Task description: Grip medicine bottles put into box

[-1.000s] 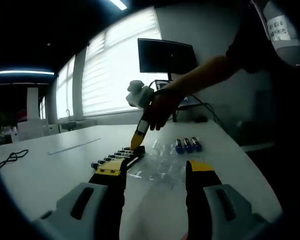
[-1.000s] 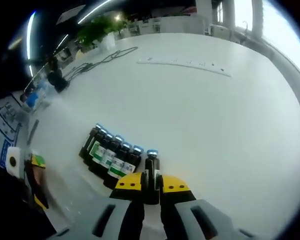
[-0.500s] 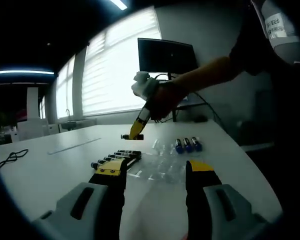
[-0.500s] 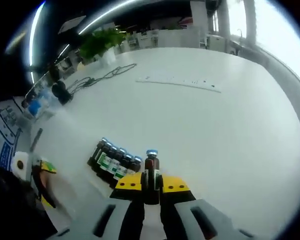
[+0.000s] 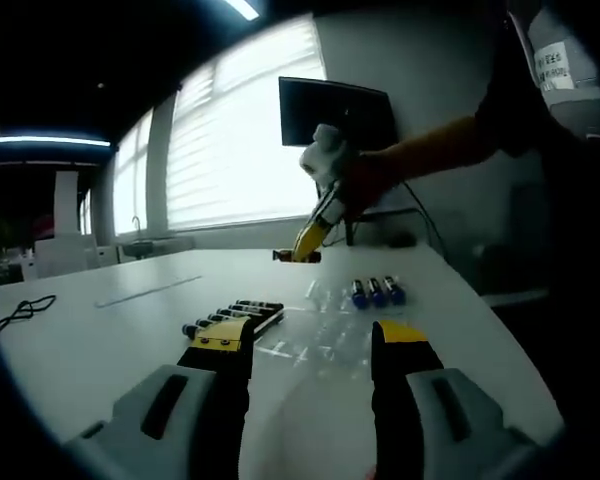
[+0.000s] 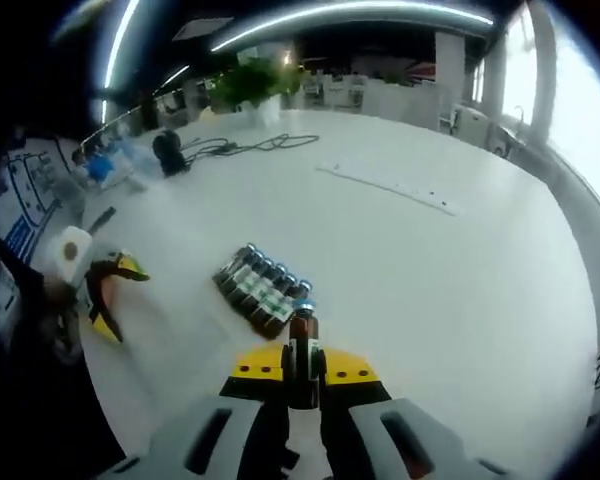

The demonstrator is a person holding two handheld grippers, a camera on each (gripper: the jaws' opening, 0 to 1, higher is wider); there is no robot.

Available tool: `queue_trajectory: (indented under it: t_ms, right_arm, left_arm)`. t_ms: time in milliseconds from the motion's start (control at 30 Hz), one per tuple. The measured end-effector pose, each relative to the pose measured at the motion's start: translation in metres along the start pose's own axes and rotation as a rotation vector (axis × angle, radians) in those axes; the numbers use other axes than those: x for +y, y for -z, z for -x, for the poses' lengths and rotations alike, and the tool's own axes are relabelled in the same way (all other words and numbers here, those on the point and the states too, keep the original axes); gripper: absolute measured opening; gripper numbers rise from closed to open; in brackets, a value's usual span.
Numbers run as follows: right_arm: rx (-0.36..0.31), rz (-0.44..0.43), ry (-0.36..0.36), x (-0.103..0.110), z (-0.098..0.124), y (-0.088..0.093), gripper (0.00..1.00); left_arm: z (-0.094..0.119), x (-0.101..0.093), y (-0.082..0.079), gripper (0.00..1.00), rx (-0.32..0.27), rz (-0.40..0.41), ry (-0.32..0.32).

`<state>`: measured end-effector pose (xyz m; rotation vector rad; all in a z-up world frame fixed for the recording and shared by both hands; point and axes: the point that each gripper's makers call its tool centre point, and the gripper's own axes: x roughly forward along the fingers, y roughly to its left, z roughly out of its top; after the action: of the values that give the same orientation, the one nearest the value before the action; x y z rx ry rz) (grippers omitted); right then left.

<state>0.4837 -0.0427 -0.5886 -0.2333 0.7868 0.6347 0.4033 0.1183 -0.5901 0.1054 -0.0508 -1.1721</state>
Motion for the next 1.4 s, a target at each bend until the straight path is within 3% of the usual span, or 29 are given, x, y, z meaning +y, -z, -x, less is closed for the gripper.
queue_trajectory:
  t_ms: [233,533,900,1067,1167,1300,1400]
  right_arm:
    - [-0.004,0.231,-0.059,0.014,0.007,0.004,0.07]
    - [0.008,0.346,-0.100,0.030,0.010,0.015,0.07]
    - [0.033,0.615,-0.160,0.041,0.012,0.029,0.07]
    - [0.061,0.670,-0.197,0.044,0.009,0.040,0.07]
    - [0.052,0.671,-0.210,0.044,0.009,0.040,0.07]
    - [0.055,0.706,-0.237,0.045,0.009,0.042,0.07]
    - [0.038,0.732,-0.256,0.043,0.009,0.039,0.07]
  left_arm:
    - [0.001,0.003,-0.001,0.40,-0.005,0.011,-0.006]
    - [0.002,0.005,-0.001,0.40,-0.009,0.023,-0.012]
    - [0.002,0.002,0.000,0.40,-0.005,0.009,-0.007]
    - [0.003,0.002,-0.001,0.40,-0.009,0.025,-0.002]
    - [0.004,-0.002,-0.002,0.40,-0.018,0.017,0.013]
    - [0.004,-0.006,-0.003,0.40,-0.026,0.065,0.056]
    - [0.003,-0.009,-0.004,0.40,-0.020,0.052,0.046]
